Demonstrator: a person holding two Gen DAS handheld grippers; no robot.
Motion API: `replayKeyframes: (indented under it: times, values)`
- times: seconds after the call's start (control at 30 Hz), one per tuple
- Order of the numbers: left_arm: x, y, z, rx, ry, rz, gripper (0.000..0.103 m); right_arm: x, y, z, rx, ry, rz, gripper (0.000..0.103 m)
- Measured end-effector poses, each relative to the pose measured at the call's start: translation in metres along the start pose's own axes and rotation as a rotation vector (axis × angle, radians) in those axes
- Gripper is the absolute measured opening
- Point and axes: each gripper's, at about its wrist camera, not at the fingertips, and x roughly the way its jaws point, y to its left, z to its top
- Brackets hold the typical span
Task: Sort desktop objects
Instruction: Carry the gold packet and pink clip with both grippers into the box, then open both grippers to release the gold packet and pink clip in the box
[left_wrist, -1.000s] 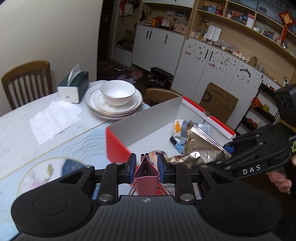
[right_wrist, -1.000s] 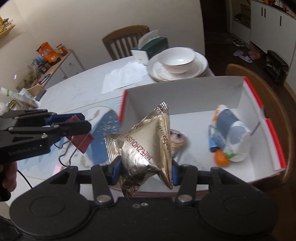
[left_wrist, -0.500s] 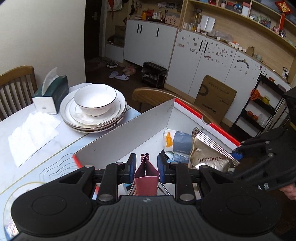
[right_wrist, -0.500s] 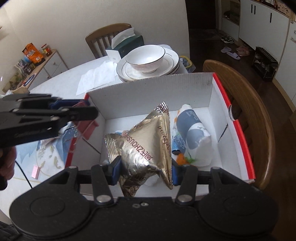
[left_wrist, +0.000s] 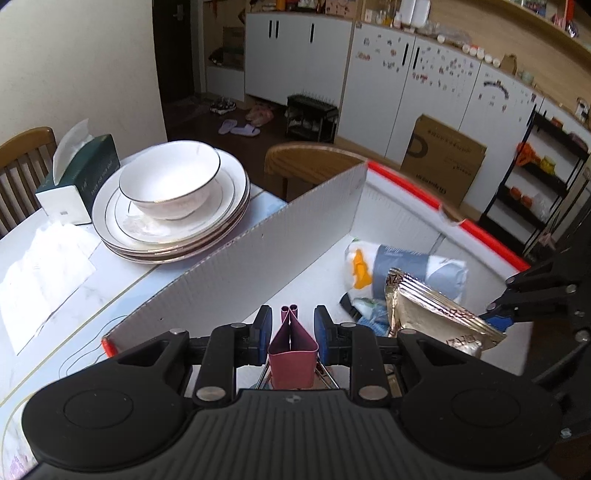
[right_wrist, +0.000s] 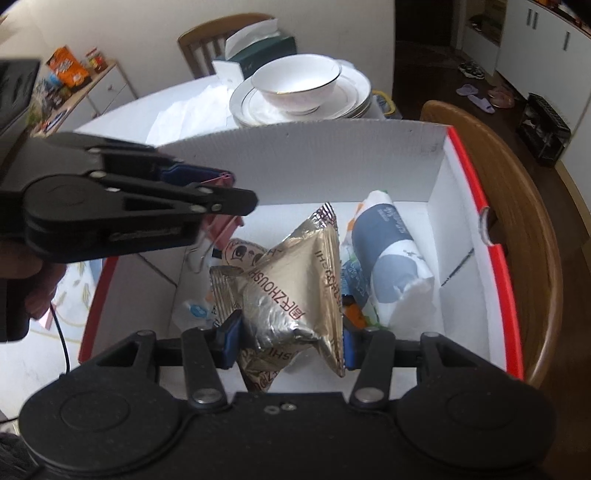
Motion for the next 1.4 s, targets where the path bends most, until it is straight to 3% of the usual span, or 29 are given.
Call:
replayKeyframes:
  times: [0.4, 0.73, 1.0, 1.1, 1.23, 1.4]
  values:
    - [0.037, 0.011, 0.002, -0.013, 0.09, 0.031, 0.023, 0.031, 0.001, 0.005, -0.055, 0.063, 0.004, 0.049]
    - [0.048, 0.013, 0.007, -0.021, 0.115, 0.033, 0.023, 0.039, 0.0, 0.012, -0.056, 0.06, 0.036, 0.051]
    - [0.047, 0.011, 0.008, -0.012, 0.117, 0.045, 0.024, 0.034, -0.003, 0.008, -0.042, 0.046, 0.031, 0.063]
    - [0.043, 0.009, 0.008, -0.009, 0.105, 0.045, 0.03, 0.031, -0.006, 0.007, -0.037, 0.038, 0.038, 0.064]
    - [0.033, 0.008, 0.007, -0.009, 0.068, 0.055, 0.064, 0.025, -0.008, 0.005, -0.036, 0.031, 0.04, 0.064]
    - [0.023, 0.006, 0.007, -0.009, 0.046, 0.043, 0.064, 0.014, -0.013, 0.004, -0.038, 0.008, 0.046, 0.067]
